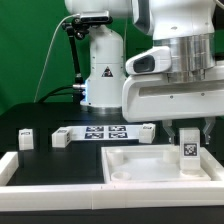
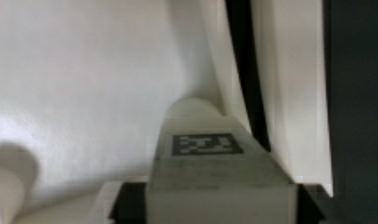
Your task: Assemble one leg
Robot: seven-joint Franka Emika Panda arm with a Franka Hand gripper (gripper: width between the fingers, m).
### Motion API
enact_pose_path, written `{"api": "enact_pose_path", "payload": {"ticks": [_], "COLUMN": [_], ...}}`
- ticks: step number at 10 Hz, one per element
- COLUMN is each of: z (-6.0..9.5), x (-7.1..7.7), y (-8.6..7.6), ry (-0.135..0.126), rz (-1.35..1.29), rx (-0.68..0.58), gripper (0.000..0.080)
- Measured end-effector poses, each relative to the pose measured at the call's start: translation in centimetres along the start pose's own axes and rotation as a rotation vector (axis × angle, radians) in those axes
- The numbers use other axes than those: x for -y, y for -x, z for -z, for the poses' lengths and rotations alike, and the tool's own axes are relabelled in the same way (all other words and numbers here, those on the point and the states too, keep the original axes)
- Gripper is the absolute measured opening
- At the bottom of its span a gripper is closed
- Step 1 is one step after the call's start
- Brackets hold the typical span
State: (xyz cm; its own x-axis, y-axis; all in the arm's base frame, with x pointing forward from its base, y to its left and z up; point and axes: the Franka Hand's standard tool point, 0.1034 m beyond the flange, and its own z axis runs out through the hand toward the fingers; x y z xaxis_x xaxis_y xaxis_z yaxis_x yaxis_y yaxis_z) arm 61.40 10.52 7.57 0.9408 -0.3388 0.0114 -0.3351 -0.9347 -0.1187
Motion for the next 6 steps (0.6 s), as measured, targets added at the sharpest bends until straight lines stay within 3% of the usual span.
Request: {"api": "enact_pose_path", "payload": {"ticks": [6], "z": [-0.21], "x": [1.16], "y": [0.52], "ry": [-0.045], "rz": [-0.669], "rx": [0.018], "gripper": [0.0291]}}
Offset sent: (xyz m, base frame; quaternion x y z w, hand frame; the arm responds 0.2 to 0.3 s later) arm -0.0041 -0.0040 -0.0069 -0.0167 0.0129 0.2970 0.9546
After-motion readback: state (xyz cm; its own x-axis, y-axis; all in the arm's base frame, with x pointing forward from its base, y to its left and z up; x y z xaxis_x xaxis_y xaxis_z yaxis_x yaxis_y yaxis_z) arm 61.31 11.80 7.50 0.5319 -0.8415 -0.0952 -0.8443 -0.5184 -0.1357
